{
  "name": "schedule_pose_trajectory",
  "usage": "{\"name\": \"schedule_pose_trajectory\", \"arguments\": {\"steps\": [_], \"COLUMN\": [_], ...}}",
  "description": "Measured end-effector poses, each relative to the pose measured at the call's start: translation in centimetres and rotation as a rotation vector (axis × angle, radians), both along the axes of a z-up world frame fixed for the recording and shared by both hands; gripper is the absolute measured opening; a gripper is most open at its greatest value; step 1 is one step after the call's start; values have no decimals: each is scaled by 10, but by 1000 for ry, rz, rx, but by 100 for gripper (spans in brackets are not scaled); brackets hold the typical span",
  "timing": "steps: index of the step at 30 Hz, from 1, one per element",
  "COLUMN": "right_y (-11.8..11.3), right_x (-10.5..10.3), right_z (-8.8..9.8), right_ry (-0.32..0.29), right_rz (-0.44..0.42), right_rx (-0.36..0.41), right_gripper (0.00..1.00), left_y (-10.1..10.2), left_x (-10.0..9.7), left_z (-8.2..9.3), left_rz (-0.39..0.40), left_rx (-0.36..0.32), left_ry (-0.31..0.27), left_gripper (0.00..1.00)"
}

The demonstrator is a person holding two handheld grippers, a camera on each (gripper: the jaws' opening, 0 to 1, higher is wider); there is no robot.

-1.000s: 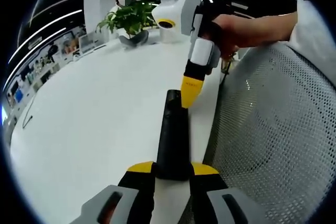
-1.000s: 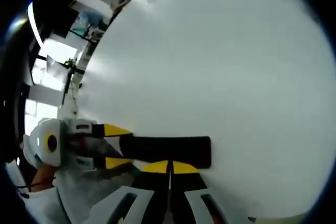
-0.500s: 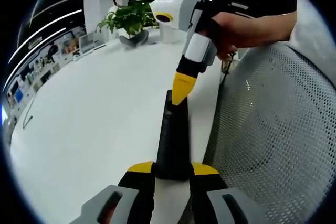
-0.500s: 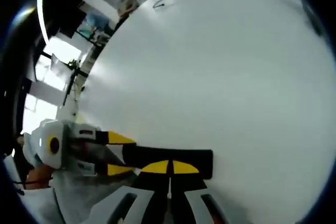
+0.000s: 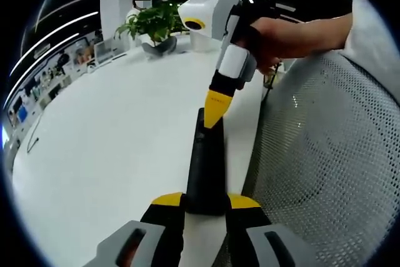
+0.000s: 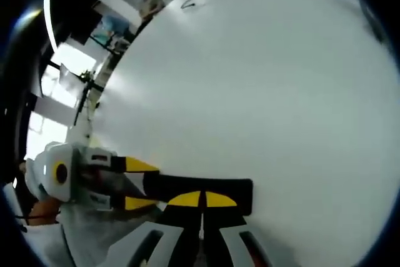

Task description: Press the specified remote control buttons in sequence, fully releasing each button before pressing the next.

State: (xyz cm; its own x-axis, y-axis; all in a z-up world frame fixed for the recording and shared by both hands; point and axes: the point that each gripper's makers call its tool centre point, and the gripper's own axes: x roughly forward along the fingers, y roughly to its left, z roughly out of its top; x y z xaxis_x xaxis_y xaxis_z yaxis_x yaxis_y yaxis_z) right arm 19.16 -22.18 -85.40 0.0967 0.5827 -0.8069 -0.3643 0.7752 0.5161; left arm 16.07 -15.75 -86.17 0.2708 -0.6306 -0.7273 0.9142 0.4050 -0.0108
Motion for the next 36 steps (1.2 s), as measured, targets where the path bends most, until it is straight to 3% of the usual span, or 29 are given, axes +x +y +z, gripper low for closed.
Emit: {"name": "schedule_pose_trajectory", "arguments": {"steps": [10, 27, 36], "right_y": [0, 1, -1], "right_x": [1, 0, -1], "right_z": [0, 1, 1], "right_ry": [29, 8, 26], "right_rz": [-26, -17, -25], "right_rx": [33, 18, 13], "right_gripper": [0, 0, 0], "left_y": [0, 0, -2], "left_x": [0, -1, -3], "left_z": [0, 0, 0], "left_rz": [0, -1, -13], "left_rx": [0, 11, 19], "left_ry": [0, -1, 1], "left_gripper": [24, 24, 24]}}
